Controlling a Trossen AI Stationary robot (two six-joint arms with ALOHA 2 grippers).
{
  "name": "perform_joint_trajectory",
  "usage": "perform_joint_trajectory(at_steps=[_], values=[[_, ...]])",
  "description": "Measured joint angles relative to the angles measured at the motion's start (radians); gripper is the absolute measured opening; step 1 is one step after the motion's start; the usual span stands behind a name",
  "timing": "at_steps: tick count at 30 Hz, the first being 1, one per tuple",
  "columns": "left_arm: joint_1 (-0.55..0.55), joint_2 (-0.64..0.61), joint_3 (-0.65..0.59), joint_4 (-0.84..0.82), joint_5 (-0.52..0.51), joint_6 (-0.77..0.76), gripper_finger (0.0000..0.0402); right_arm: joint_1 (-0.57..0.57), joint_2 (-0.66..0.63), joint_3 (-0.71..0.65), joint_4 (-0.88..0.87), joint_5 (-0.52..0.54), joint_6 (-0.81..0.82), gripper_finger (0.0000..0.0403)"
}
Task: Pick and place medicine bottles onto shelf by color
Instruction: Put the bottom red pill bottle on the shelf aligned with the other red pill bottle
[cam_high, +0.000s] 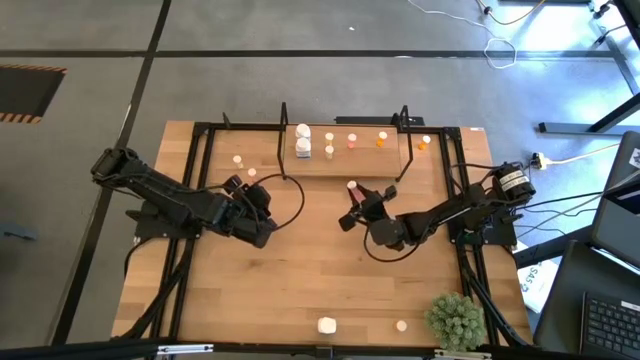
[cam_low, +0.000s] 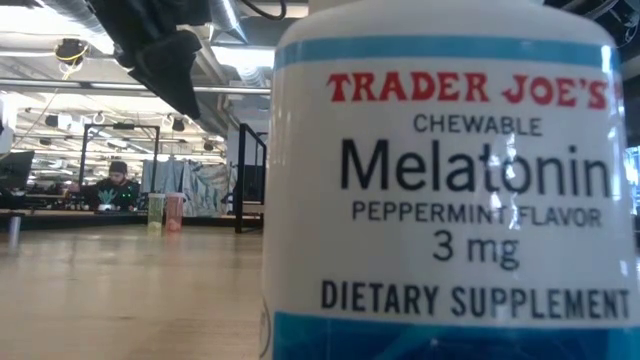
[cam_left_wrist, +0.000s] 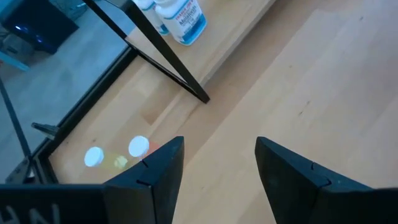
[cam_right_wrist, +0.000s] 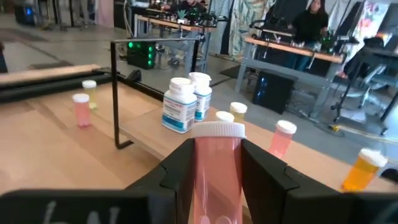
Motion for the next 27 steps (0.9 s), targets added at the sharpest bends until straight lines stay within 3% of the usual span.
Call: perform_joint_trajectory(at_steps=[8, 12, 19, 27], values=[[0.0, 0.0, 0.0, 0.0, 0.011, 0.0, 0.0193, -0.001, 0.037, 0.0, -0.001, 0.14, 0.209, 0.0119], [0.0, 0.0, 0.0, 0.001, 0.012, 0.0, 0.0193, -0.001, 0.096, 0.0, -0.001, 0.156, 0.262, 0.0119], [0.0, 0.0, 0.0, 0.002, 0.012, 0.0, 0.0193, -0.012, 0.21, 0.001, 0.004, 0.31, 0.364, 0.0119], [0.0, 0.0, 0.0, 0.003, 0.012, 0.0, 0.0193, -0.092, 0.302, 0.05, 0.003, 0.316, 0.413, 0.0119]])
